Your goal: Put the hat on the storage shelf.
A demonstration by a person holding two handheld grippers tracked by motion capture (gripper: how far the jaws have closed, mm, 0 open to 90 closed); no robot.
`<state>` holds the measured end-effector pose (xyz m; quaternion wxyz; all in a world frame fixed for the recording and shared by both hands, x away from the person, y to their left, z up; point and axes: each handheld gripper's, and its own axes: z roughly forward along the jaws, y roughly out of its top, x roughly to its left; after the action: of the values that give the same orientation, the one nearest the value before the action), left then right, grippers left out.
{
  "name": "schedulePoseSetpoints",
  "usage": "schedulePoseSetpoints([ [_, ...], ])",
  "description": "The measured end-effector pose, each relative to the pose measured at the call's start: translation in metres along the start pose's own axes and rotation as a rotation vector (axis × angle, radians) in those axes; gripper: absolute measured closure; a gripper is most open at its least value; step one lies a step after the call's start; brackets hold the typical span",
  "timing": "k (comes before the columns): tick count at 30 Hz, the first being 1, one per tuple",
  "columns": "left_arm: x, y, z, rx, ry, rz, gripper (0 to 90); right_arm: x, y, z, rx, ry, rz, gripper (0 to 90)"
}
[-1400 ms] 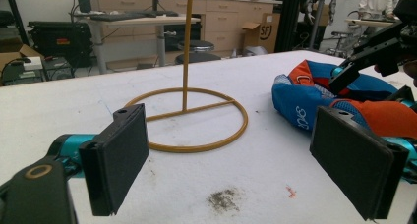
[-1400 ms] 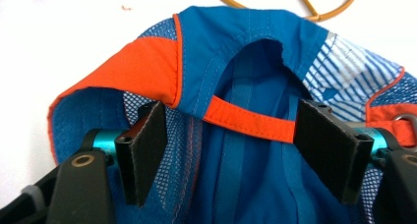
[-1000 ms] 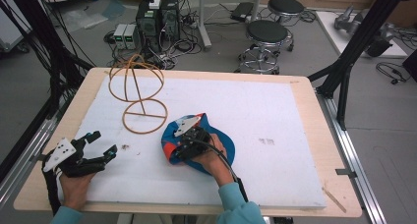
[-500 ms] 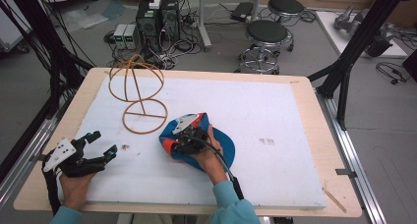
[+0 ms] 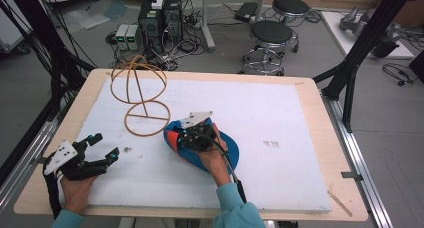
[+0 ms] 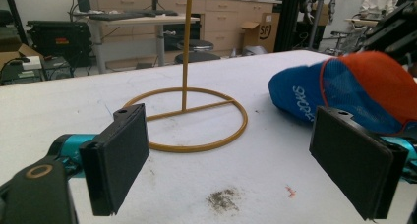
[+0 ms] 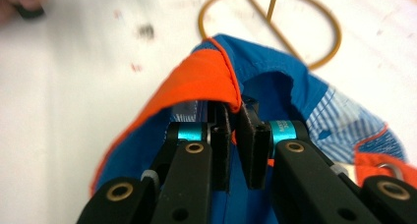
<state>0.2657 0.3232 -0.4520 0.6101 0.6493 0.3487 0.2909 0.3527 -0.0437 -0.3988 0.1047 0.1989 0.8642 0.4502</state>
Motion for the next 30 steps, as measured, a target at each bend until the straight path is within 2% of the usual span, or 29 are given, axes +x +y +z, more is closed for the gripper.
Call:
schedulePoseSetpoints([
  [10, 0.000, 0.000, 0.000, 0.002, 0.000, 0.004, 15.2, 0.003, 0.014, -0.027, -0.093, 0.020, 0.019, 84.5],
  [17, -0.001, 0.000, 0.000, 0.002, 0.002, 0.005, 15.2, 0.002, 0.023, -0.038, -0.145, 0.045, 0.042, 84.5],
  [30, -0.001, 0.000, 0.000, 0.002, 0.002, 0.007, 15.3, 0.012, 0.048, -0.056, -0.232, 0.096, 0.012, 84.5],
])
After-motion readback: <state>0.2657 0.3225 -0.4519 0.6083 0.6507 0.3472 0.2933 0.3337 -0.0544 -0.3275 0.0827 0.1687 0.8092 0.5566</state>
